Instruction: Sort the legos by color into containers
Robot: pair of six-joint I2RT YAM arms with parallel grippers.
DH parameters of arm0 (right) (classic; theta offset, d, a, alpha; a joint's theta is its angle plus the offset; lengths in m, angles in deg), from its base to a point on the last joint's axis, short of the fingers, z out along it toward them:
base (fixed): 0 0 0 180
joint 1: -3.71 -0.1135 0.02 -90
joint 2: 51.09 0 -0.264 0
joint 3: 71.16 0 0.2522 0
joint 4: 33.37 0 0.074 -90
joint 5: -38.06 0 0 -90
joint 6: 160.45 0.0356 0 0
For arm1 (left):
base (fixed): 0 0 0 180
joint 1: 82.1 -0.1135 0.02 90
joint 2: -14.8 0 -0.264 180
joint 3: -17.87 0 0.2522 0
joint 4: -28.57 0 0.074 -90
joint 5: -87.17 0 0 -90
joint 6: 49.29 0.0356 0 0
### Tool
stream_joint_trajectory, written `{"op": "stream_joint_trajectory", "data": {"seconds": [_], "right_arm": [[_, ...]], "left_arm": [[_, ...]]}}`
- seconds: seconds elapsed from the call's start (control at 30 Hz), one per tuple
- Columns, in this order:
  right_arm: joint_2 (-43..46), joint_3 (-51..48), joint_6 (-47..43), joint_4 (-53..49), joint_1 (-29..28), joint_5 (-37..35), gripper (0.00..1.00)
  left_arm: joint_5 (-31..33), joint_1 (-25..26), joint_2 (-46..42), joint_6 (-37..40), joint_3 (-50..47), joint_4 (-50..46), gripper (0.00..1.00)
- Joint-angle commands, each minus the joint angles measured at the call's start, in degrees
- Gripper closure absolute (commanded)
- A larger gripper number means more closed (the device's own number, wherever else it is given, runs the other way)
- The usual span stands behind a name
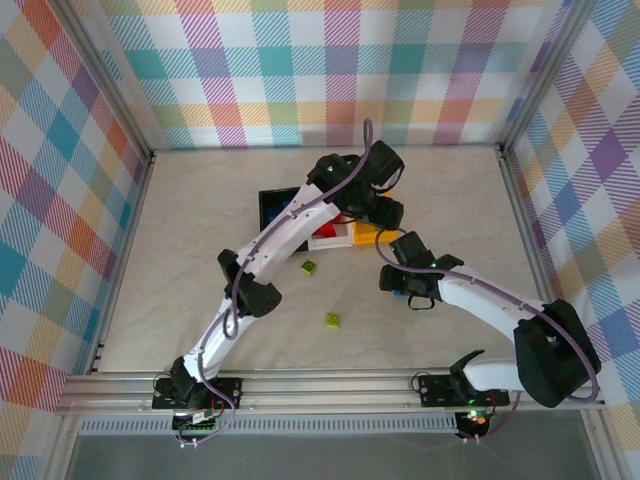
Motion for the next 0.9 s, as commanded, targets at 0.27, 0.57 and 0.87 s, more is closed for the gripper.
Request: {"op": "stream_joint_trajectory", "data": {"seconds": [0.27, 0.57, 0.87], "right_arm": [[-5.9, 1.8, -1.8, 3.5, 3.3, 1.4, 0.31], [-10.9, 2.9, -2.3, 3.2, 3.4, 3.0, 0.43], [-9.1, 2.5, -4.3, 3.4, 3.3, 5.3, 0.66]], "left_arm": [[5.8, 1.0, -43.8, -4.8, -56.9, 21.8, 0.13], [9.2, -8.8, -72.2, -14.9, -96.8, 34.8, 0.00], [5.9, -20.0, -87.5, -19.5, -117.3, 40.6, 0.00]]}}
